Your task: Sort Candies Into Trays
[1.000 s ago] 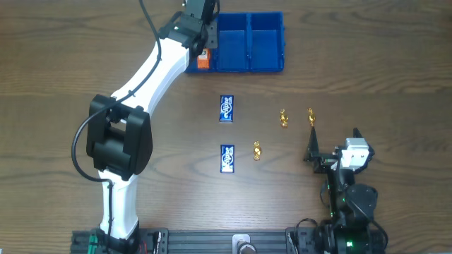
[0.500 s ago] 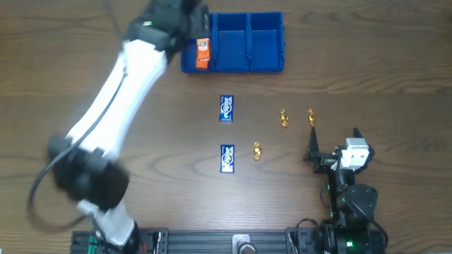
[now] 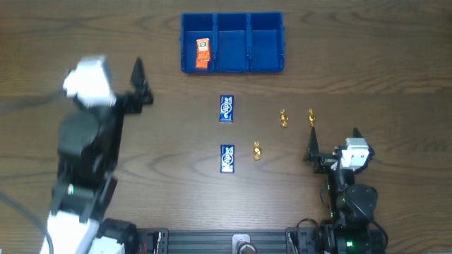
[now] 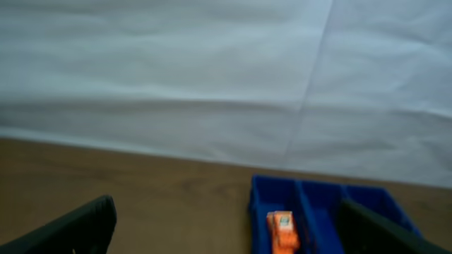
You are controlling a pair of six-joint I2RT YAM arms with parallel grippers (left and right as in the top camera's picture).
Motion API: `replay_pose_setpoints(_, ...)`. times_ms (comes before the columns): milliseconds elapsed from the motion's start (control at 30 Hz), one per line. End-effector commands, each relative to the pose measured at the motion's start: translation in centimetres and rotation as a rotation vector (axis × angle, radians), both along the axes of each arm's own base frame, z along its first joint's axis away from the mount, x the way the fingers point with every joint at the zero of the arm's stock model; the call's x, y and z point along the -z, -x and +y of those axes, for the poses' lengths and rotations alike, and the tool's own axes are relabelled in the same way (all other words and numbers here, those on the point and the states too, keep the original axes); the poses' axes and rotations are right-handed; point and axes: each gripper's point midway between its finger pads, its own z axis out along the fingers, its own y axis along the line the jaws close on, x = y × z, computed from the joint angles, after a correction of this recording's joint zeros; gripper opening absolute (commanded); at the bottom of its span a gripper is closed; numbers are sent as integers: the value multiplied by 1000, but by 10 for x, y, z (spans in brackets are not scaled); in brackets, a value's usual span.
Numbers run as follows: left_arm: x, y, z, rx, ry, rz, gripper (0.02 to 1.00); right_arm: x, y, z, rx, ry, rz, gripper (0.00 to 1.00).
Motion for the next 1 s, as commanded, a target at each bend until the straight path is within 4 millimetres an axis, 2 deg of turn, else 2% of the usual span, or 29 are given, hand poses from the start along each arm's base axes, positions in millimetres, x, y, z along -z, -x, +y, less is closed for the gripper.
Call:
replay_pose_setpoints(33,42,40,18,9,0,-57,1000,1,0,-2,7,8,-1,998)
replay_pose_setpoints(233,106,66,24,16,3,-84,998,1,0,-2,7,8,-1,998)
replay_pose_setpoints(367,139,69,23,21,3,-76,998,1,0,-2,7,8,-1,998)
replay_pose_setpoints(600,188,77,21,41,-13,102,998,1,0,-2,7,8,-1,998)
replay_pose_setpoints(1000,187,77,21,43,-13,100,998,1,0,-2,7,8,-1,998)
